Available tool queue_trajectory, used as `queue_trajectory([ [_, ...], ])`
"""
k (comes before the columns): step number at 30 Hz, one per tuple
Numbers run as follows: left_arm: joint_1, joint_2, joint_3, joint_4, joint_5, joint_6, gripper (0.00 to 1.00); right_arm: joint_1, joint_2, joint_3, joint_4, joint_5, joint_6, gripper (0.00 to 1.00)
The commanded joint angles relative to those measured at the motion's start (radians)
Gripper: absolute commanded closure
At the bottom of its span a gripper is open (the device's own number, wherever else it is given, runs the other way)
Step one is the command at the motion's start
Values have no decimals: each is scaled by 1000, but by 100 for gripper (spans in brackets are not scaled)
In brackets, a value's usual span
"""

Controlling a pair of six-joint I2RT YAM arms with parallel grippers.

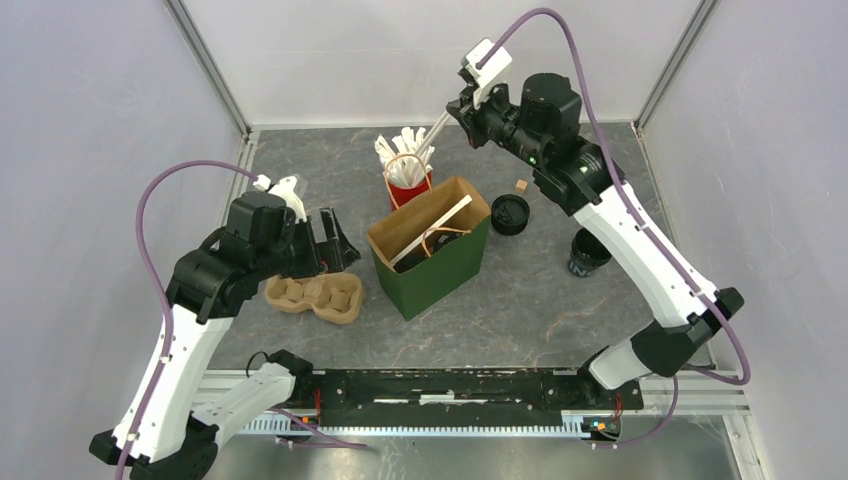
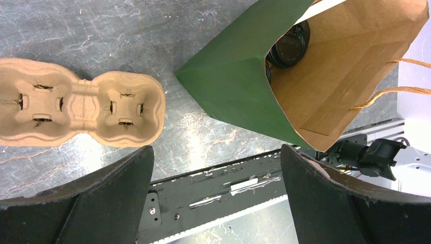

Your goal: Pack the takeout coffee

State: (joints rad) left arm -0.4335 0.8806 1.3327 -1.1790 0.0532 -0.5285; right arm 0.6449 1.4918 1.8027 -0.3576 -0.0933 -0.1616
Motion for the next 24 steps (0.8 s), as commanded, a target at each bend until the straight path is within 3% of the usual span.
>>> queue_trajectory([
  [1, 4, -6, 31, 20, -3, 52, 0, -4, 64, 16, 25, -5, -8, 100],
  [16, 3, -9, 19, 15, -9, 54, 0, -4, 283, -5, 56, -41, -27, 99],
  [24, 3, -10, 20, 5, -13, 53, 0, -4, 349, -49, 108, -61, -2, 92],
])
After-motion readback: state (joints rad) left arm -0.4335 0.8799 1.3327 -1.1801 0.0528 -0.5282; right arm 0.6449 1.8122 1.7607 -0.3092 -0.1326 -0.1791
